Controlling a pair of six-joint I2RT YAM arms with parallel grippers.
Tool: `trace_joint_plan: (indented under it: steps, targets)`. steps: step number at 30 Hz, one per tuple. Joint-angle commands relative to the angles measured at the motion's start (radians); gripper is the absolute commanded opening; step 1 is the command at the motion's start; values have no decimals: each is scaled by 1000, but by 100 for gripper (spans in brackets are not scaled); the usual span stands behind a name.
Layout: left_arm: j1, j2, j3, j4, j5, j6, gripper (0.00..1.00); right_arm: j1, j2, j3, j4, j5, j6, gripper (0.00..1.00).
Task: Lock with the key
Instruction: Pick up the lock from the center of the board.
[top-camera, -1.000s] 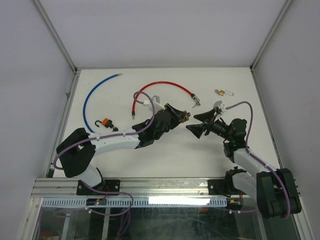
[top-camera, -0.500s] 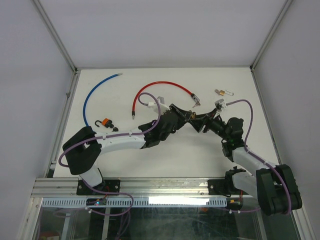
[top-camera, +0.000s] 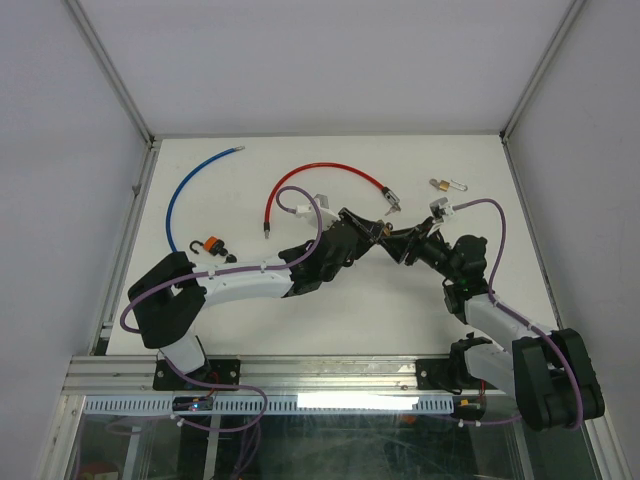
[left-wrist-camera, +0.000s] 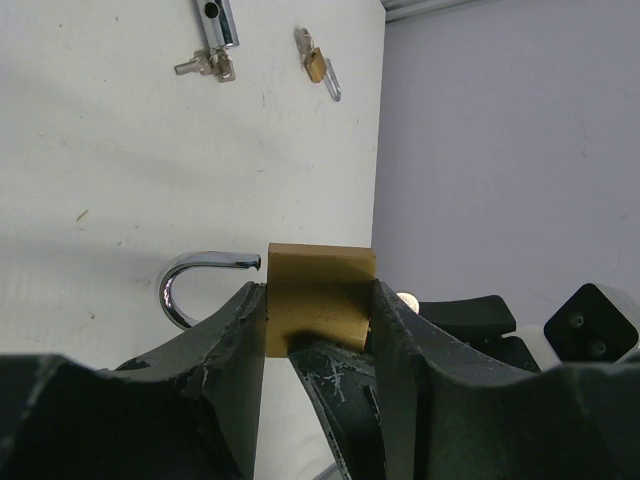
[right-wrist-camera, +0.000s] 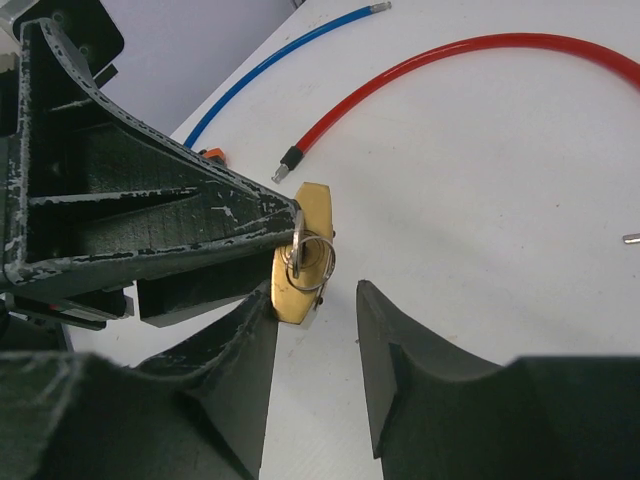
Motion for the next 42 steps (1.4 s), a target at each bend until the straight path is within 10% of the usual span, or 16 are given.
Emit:
trace_joint_plan:
  steps: [1, 14, 28, 42]
  targets:
    - [-19, -9, 52, 98, -1, -29, 5, -1, -8, 39, 68, 7, -2, 40]
    - [-19, -43, 9, 125, 6, -45, 35, -11, -12, 59, 38, -41, -39, 4]
    - [-16, -224, -162, 189, -62, 60, 62, -50, -18, 100, -26, -215, -90, 0]
    - [7, -503, -485, 544, 151, 796, 99, -95, -52, 217, -280, -328, -149, 0]
